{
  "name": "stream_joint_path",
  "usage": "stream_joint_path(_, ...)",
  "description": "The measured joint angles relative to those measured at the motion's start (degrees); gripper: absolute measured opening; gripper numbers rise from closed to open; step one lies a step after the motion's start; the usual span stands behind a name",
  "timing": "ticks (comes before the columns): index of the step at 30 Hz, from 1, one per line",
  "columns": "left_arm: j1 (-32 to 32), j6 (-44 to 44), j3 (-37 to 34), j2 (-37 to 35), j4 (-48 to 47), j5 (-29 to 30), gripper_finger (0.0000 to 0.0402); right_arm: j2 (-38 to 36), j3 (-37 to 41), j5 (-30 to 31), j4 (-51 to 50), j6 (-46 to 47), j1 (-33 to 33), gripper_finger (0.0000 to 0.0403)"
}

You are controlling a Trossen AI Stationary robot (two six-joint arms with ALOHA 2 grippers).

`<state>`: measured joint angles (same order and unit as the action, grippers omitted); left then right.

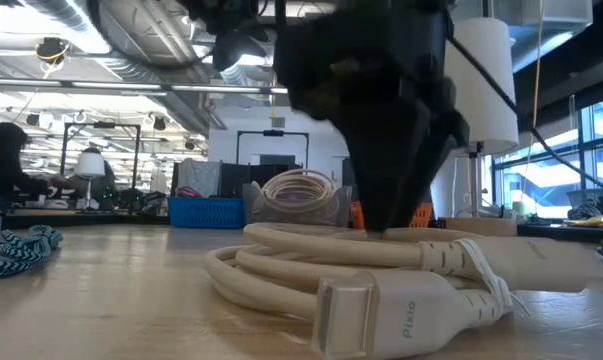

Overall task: Pick & Place USB Port
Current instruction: Put the brown HDMI cable into the black bin

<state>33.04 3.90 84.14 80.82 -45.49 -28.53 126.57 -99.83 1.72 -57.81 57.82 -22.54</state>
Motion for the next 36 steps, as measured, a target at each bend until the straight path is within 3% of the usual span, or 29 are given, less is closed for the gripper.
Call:
stream_joint_path(10, 0.0, -1.54, 0.0, 0.02, -6.09, 0.0, 0.0132, 3.95, -0.24, 0.81, 0.39, -1.25, 0.0, 0.0154)
stream_joint_path(12, 0.0, -1.62, 0.0, 0.02, -6.94, 0.09, 0.0132, 3.97, -0.26, 0.79, 0.49, -1.33, 0.0, 0.0132)
stream_joint_path(17, 0.0, -1.66, 0.0, -0.3, -7.64, 0.33, 0.0132, 2.98, -0.04, 0.83, 0.34, -5.39, 0.0, 0.0023)
stream_joint_path(28, 0.0, -0.78, 0.0, -3.26, -7.55, 0.55, 0.0132, -8.64, 0.07, 10.71, -11.2, -11.97, 2.22, 0.0015)
stream_joint_path(36, 0.0, 0.45, 0.0, -5.15, -7.2, 1.03, 0.0132, -18.6, -0.01, 19.7, -13.61, -23.32, 11.63, 0.0015)
